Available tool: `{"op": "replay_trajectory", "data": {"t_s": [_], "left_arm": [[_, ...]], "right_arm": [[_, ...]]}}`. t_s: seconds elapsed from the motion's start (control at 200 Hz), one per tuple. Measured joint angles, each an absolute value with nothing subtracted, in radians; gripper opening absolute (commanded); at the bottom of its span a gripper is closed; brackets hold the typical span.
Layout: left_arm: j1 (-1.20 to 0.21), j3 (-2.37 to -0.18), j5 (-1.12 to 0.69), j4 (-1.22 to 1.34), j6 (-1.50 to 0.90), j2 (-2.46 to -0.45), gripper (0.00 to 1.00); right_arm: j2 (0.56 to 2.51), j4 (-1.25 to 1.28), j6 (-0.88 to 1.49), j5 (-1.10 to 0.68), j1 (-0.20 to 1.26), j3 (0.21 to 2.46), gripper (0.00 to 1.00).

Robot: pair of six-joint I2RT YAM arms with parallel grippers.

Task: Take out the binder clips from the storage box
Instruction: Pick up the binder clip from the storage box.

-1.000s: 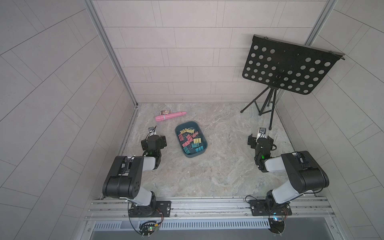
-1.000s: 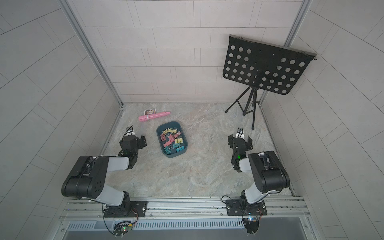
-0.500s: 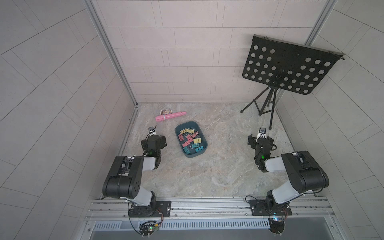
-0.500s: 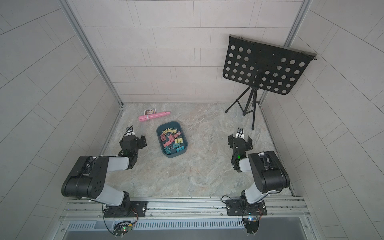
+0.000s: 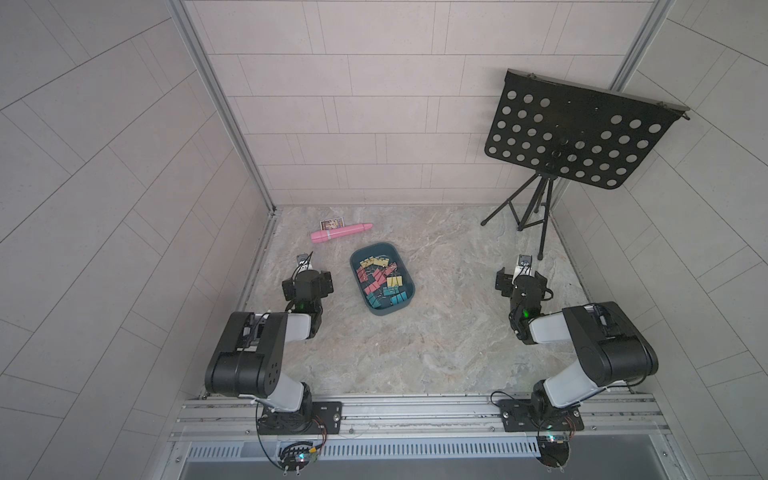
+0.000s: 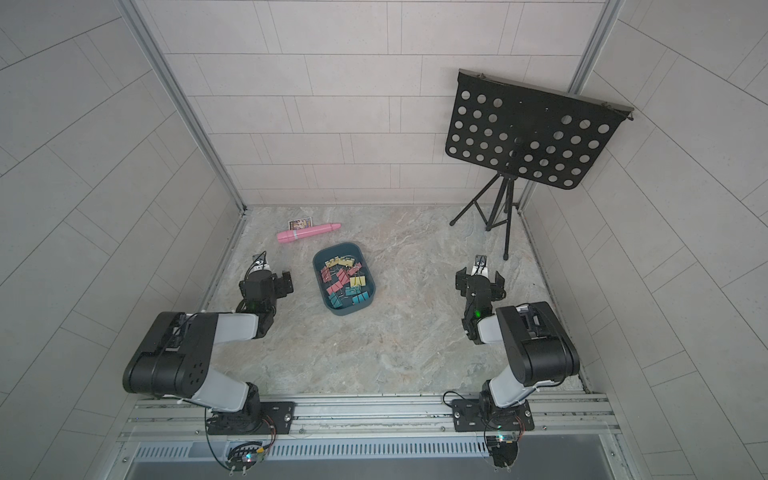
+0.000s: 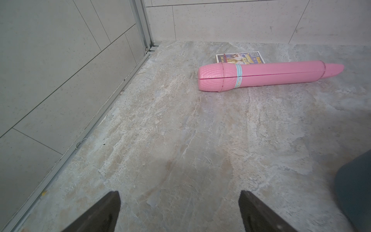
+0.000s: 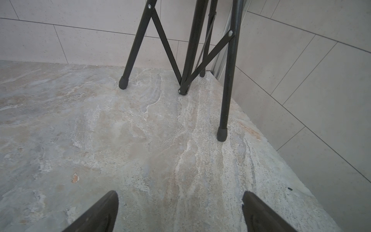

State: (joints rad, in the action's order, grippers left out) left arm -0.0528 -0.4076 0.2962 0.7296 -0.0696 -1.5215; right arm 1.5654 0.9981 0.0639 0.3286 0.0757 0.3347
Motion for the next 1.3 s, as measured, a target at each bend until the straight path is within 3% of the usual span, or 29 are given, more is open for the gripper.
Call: {"op": "replay_trajectory", "data": {"t_s": [0.24,0.455,0.61,0.906,1.301], "left_arm": [[-0.053,-0.566,0.272,0.469,-0.06,-1.462,0.81],[-0.065,-0.688,0.178,0.27,-0.117,-1.354,0.79],[-0.086,-0.722,0.088,0.112,-0.169,-1.354,0.73],[-0.105,-0.79,-0.111,-0.042,-0.311,-1.381,0.65],[-0.105,-0.787,-0.356,-0.004,-0.495,-1.469,0.51]], "right_arm": [[1.533,0.967,0.035,0.263,0.08,0.336,0.92],[1.311,0.596,-0.045,0.109,0.143,0.541,0.9],[1.279,0.368,-0.082,-0.01,0.231,0.766,0.87],[1.481,0.033,-0.102,-0.209,0.448,1.113,0.79],[1.803,-0.16,0.001,-0.39,0.533,1.402,0.71]]}}
